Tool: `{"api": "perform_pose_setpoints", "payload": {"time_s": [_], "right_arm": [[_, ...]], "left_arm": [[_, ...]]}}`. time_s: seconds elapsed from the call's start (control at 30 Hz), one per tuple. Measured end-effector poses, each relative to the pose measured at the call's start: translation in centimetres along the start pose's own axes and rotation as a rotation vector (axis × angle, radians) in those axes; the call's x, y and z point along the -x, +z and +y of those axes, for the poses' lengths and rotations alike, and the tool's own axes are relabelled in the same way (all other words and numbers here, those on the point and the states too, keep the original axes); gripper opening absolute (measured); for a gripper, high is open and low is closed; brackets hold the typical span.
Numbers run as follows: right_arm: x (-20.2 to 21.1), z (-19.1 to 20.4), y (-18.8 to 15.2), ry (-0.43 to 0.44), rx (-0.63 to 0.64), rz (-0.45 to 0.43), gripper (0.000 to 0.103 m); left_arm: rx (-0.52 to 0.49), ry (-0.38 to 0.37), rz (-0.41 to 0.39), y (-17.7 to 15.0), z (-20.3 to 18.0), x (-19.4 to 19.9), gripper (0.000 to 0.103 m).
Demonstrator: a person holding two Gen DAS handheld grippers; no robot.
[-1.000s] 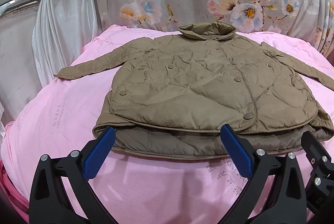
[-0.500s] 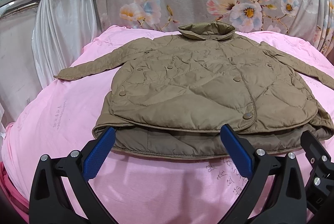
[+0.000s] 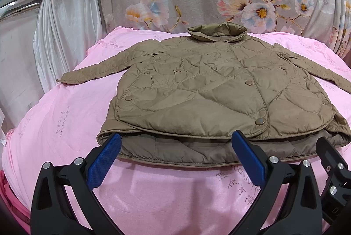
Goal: Fold large clothes
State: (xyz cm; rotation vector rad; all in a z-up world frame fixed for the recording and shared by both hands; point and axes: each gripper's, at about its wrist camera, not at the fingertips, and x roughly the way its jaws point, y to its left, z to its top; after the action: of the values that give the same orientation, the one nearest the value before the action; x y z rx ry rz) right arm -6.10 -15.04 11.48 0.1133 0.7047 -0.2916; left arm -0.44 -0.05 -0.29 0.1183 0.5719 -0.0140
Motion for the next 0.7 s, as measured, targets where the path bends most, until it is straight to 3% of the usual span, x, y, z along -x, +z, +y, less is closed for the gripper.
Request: {"api": "perform_pose_setpoints", "payload": {"time_s": [0.7], "right_arm": [[-0.27,0.11,-0.05,0.004,-0.004,0.01,0.098]], "left_arm": [[-0.011,0.009,0.012,0.3,0.0,-0.16,0.098]]}}
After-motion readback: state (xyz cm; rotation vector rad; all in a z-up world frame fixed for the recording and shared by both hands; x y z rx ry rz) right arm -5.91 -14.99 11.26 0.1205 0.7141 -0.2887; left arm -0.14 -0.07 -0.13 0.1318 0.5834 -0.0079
